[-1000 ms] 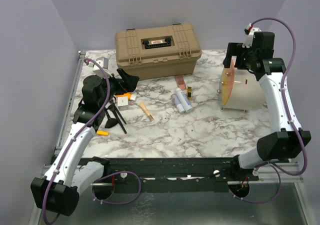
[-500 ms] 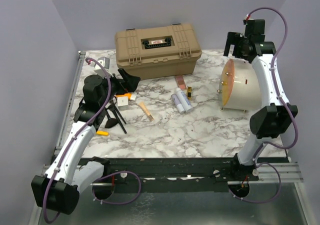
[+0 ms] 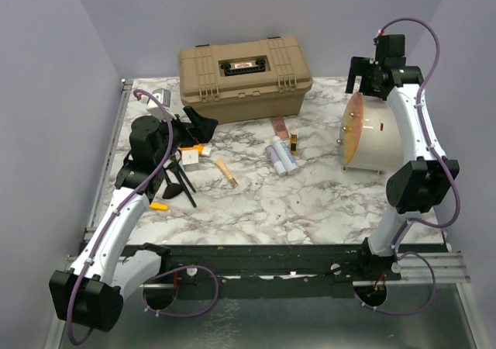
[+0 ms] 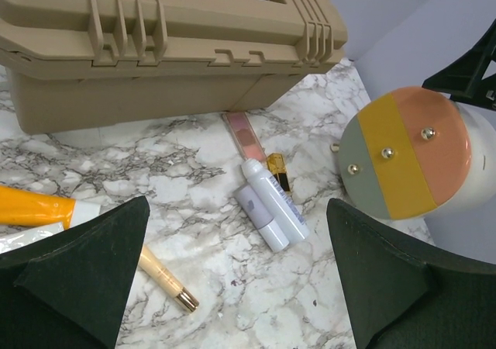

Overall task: Organize the makeup
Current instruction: Move the storage box to the center of the board.

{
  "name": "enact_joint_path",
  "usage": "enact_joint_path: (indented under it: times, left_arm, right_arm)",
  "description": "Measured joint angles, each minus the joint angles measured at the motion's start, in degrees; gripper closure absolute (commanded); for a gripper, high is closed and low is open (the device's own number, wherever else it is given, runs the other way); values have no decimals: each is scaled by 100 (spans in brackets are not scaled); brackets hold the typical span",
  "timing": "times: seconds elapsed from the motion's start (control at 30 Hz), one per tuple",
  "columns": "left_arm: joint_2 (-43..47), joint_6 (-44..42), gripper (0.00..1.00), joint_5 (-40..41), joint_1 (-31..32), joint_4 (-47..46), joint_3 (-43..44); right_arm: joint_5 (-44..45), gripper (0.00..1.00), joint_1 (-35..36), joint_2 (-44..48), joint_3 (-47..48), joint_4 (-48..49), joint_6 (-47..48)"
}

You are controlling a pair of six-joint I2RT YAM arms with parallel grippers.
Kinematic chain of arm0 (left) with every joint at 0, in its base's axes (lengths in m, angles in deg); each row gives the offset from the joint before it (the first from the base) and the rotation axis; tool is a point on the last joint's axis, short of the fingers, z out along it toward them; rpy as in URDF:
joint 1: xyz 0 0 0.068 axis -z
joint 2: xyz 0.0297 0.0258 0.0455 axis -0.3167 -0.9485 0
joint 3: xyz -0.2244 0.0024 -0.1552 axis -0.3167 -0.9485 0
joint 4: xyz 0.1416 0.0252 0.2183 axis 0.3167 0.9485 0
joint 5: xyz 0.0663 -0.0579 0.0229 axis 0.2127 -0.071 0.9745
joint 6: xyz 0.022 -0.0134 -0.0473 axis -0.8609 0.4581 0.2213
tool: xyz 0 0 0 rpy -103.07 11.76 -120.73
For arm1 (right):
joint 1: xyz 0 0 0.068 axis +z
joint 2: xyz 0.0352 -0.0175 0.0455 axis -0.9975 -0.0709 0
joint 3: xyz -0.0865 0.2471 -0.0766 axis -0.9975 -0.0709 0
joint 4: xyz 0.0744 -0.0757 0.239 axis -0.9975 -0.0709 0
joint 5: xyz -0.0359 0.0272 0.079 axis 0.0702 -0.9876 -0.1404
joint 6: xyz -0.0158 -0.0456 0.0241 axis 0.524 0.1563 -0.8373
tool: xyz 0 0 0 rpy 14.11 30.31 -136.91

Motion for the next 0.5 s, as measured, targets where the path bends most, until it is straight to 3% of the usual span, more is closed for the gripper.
enact_joint_path:
  times: [0.23,0.5]
  left_arm:
    - [-81,81,1,-31,0,-2,0]
    - [-140,131,1,-101,0,-2,-2]
  right_arm:
    - [-197,0,-4,-11,-48,125,109]
    - [-1073,0,-90,-251,146,107,391]
